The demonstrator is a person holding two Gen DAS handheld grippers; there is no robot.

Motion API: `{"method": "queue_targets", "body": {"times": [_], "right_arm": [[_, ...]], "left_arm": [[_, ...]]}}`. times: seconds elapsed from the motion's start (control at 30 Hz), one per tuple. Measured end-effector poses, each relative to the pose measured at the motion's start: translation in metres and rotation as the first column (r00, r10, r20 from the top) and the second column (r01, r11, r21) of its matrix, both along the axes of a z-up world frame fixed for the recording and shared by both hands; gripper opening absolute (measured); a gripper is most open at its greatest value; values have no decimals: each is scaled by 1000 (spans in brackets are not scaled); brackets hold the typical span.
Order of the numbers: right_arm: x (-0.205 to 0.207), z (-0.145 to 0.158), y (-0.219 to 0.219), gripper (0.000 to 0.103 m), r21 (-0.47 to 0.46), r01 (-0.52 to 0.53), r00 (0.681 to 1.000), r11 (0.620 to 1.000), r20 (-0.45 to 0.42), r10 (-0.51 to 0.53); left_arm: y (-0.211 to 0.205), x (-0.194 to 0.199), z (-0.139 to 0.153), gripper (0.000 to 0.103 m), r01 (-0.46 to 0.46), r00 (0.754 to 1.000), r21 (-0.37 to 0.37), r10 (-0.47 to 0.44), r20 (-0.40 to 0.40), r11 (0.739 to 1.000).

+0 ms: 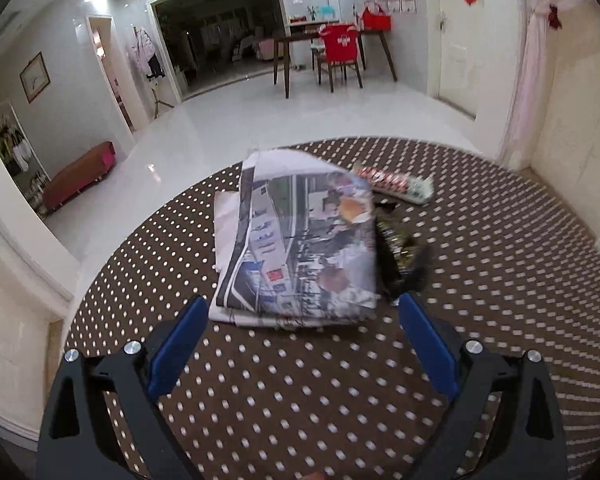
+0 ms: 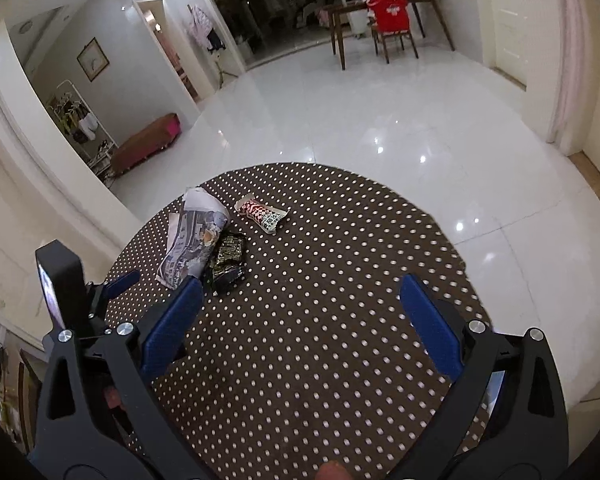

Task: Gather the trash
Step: 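Move both open grippers back over the table, then grasp the newspaper with the left gripper while the right grasps the black snack packet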

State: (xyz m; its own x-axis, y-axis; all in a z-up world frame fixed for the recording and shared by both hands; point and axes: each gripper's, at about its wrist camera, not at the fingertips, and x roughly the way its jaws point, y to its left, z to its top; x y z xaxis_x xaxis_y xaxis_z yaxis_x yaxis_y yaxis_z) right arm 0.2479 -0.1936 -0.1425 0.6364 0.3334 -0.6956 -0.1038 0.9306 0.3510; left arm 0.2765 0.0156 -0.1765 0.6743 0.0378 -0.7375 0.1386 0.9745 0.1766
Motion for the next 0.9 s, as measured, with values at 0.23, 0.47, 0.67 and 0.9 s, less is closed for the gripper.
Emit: {"method": "queue_targets", "body": {"times": [0.23, 0.47, 0.67, 0.9], "right_arm": [[20, -19, 12, 97, 17, -29, 999, 999, -36, 30], [41, -38, 44, 97, -8, -80, 995, 997, -58, 79], [52, -46, 74, 97, -39, -132, 990, 990, -64, 130], [63, -51, 112, 96, -98, -187, 982, 977, -55, 183]], "left_arm": [[-9, 23, -12, 94, 46, 999, 101, -46, -6, 994], [-3, 40, -14, 47, 84, 996, 44, -84, -18, 995], [3, 30, 3, 23, 86, 996, -43, -84, 32, 995], [36, 21, 26, 17, 20, 996, -113, -10, 88, 993]]}}
